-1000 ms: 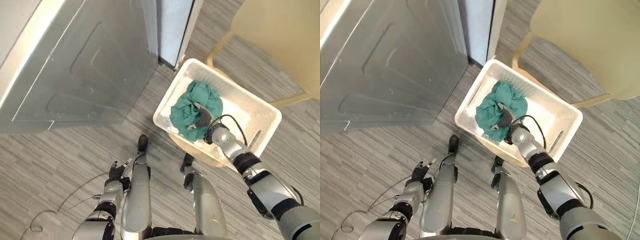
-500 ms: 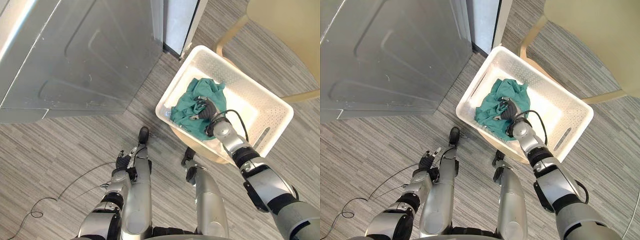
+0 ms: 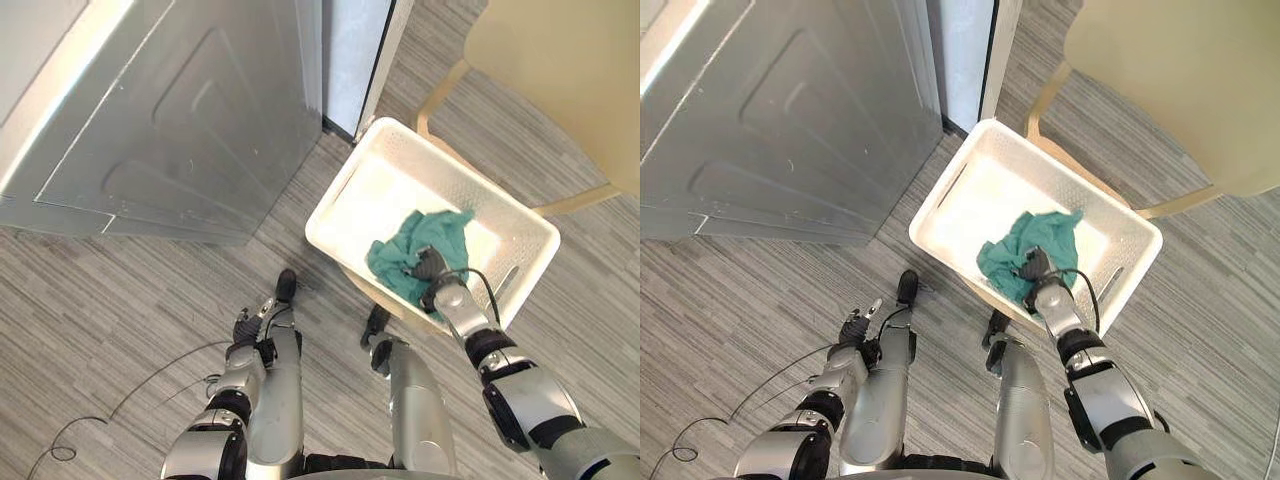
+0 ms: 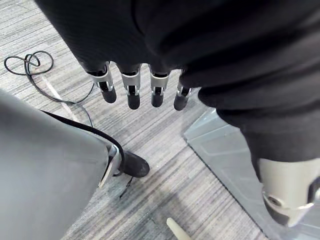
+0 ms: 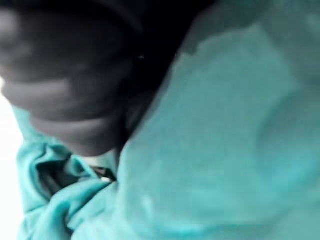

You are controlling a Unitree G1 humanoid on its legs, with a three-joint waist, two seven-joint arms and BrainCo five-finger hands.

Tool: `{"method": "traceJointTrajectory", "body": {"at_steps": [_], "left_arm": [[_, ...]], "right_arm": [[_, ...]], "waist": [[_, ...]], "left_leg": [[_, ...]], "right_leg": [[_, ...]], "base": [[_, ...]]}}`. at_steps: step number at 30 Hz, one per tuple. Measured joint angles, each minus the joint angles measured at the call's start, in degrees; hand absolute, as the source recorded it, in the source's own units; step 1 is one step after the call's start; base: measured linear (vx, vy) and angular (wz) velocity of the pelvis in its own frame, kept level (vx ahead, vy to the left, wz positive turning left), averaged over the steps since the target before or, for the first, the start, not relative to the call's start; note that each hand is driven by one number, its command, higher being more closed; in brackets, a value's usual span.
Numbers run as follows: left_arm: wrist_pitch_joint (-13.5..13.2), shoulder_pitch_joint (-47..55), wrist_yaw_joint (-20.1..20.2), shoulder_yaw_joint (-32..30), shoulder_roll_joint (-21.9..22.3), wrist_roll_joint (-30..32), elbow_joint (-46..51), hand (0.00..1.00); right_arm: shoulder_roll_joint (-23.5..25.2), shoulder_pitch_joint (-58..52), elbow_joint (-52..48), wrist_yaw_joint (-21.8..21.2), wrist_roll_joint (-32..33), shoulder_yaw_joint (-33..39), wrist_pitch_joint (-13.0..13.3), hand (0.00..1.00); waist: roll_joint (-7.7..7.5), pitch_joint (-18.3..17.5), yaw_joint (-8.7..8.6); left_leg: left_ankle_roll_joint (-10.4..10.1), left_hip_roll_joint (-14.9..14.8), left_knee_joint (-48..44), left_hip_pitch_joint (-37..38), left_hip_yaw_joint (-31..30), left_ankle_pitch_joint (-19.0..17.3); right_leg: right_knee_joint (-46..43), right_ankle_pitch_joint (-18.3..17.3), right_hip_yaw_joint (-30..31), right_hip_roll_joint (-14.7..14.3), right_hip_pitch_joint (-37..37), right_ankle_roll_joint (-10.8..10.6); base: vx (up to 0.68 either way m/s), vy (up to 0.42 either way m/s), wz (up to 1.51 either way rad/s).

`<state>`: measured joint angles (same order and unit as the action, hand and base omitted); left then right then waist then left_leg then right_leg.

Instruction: Pick up the laundry basket with both hands and put the clothes into the washing machine.

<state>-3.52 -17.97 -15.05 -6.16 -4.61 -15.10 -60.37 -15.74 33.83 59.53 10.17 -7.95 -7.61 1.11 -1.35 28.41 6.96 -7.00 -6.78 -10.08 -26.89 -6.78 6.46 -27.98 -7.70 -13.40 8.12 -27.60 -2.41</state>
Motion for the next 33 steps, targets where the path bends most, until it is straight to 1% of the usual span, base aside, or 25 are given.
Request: {"method": "traceJointTrajectory", "body": {"at_steps": [4,7,9,11,13,14,15,16,18,19,21,22,24,28,30,33], "left_arm": [[0.5,2.2,0.1,1.6,-1.4,0.2,-0.1,0.00],[0.6,4.4,0.6,1.6,-1.5,1.0,0.3,0.00],[0.7,5.5,1.2,1.6,-2.1,1.5,0.5,0.00],[1.0,6.5,1.4,1.6,-3.1,2.5,0.8,0.00],[1.2,8.0,1.5,1.6,-3.7,2.8,1.7,0.00],[1.2,8.1,1.5,1.5,-3.8,3.2,1.9,0.00],[1.7,8.4,1.9,1.4,-4.0,3.7,1.8,0.00],[1.9,8.6,2.1,1.4,-4.0,3.9,1.8,0.00],[2.1,9.6,2.5,1.0,-3.8,4.8,1.9,0.00],[2.1,9.9,2.5,1.0,-3.7,4.9,1.9,0.00],[2.1,11.7,2.6,0.8,-3.3,5.8,2.0,0.00],[2.1,12.8,2.6,0.6,-3.1,6.3,2.0,0.00],[2.5,14.7,2.6,-1.3,-2.1,6.8,2.0,0.00],[3.3,16.4,2.8,-3.1,-0.9,8.6,1.9,0.00],[3.4,17.4,3.8,-3.0,-0.6,11.1,1.9,0.00],[3.8,18.0,3.9,-2.7,0.2,13.9,2.7,0.00]], "right_arm": [[-0.4,-1.9,-1.3,0.2,4.2,3.3,0.0,1.00],[-0.3,-5.0,-5.3,0.1,6.4,4.8,0.0,1.00],[0.0,-6.4,-8.1,0.0,7.6,4.8,0.1,1.00],[0.8,-8.7,-12.7,-0.2,8.3,5.1,0.1,1.00],[2.6,-10.9,-17.0,-0.3,9.0,5.1,0.2,1.00],[3.1,-11.6,-18.1,-0.3,9.3,5.1,0.2,1.00],[4.1,-13.5,-21.2,-0.4,9.6,5.1,0.3,1.00],[4.4,-14.3,-22.5,-0.5,9.7,5.0,0.3,1.00],[4.8,-17.8,-26.9,-0.9,9.7,5.2,0.4,1.00],[4.8,-18.7,-27.9,-1.3,9.7,5.6,0.4,1.00],[5.8,-22.0,-31.0,-1.6,9.9,7.5,0.5,1.00],[6.2,-23.3,-32.4,-1.6,10.2,8.0,0.6,1.00],[6.5,-26.8,-36.2,-1.7,10.5,9.4,0.9,1.00],[7.0,-30.9,-42.1,-2.0,12.0,12.6,0.8,1.00],[7.6,-32.6,-47.5,-2.6,12.0,14.6,0.9,1.00],[8.0,-34.3,-52.7,-2.6,11.8,16.8,1.0,1.00]], "waist": [[-0.13,0.0,0.01],[-0.35,-0.1,0.00],[-0.77,-0.4,0.01],[-1.40,-0.4,-0.27],[-2.56,-0.7,-0.84],[-2.72,-0.7,-1.19],[-3.31,-1.2,-1.51],[-3.57,-1.5,-1.57],[-4.08,-3.7,-1.82],[-4.09,-4.2,-1.90],[-4.06,-6.7,-2.38],[-3.97,-8.0,-2.93],[-3.52,-10.5,-3.12],[-2.42,-13.2,-3.31],[-1.53,-14.7,-4.25],[-0.59,-16.2,-5.57]], "left_leg": [[0.2,0.4,1.2,3.2,0.3,0.1],[0.6,1.1,3.3,6.8,1.2,0.5],[0.7,1.1,4.1,8.1,1.8,0.7],[0.8,1.3,4.7,9.9,2.5,0.7],[0.6,1.5,5.4,12.1,3.0,0.8],[0.5,1.5,5.4,12.5,3.1,0.8],[0.5,1.5,5.4,13.4,3.8,0.7],[0.5,1.5,5.6,13.7,3.9,0.7],[0.5,1.5,6.2,14.2,4.5,0.7],[0.6,1.5,6.2,14.6,4.7,0.7],[0.7,1.6,7.0,16.0,5.3,0.5],[0.7,1.6,7.5,16.4,5.5,0.6],[0.9,1.6,8.2,17.9,6.2,0.4],[1.4,1.7,9.4,20.4,7.5,0.1],[1.6,1.9,10.1,22.0,8.6,-0.4],[1.9,2.0,10.2,23.2,9.3,-0.8]], "right_leg": [[-0.4,-0.7,0.2,0.5,2.4,-0.2],[-1.0,-1.8,0.7,1.6,4.5,-0.7],[-0.9,-1.9,1.1,1.7,5.2,-0.8],[-0.8,-2.1,1.6,1.9,6.5,-1.2],[-0.5,-2.2,2.3,2.0,7.9,-1.4],[-0.3,-2.2,2.3,2.0,8.5,-1.4],[0.2,-2.2,2.5,2.0,9.5,-1.4],[0.3,-2.2,2.7,2.0,9.6,-1.5],[1.2,-2.0,3.0,1.9,9.9,-1.8],[1.4,-1.9,3.1,1.9,10.3,-1.9],[2.4,-1.7,3.4,1.9,11.6,-2.2],[2.9,-1.6,3.5,1.9,12.0,-2.4],[4.3,-1.2,4.1,1.8,13.2,-2.8],[6.3,-0.4,4.9,1.7,15.5,-3.1],[7.6,0.3,5.9,1.7,16.6,-3.5],[9.2,0.9,6.4,1.7,18.2,-4.1]], "base": [[0.00,0.000,0.02],[0.01,-0.002,0.03],[0.01,-0.005,-0.09],[0.02,-0.004,-0.11],[0.03,-0.006,-0.12],[0.02,-0.003,-0.11],[0.02,0.000,-0.08],[0.01,0.005,-0.11],[0.02,0.006,-0.09],[0.03,0.006,-0.09],[0.04,0.009,-0.08],[0.04,0.009,-0.12],[0.05,0.010,-0.14],[0.03,0.017,-0.15],[0.01,0.030,-0.22],[0.02,0.041,-0.13]]}}
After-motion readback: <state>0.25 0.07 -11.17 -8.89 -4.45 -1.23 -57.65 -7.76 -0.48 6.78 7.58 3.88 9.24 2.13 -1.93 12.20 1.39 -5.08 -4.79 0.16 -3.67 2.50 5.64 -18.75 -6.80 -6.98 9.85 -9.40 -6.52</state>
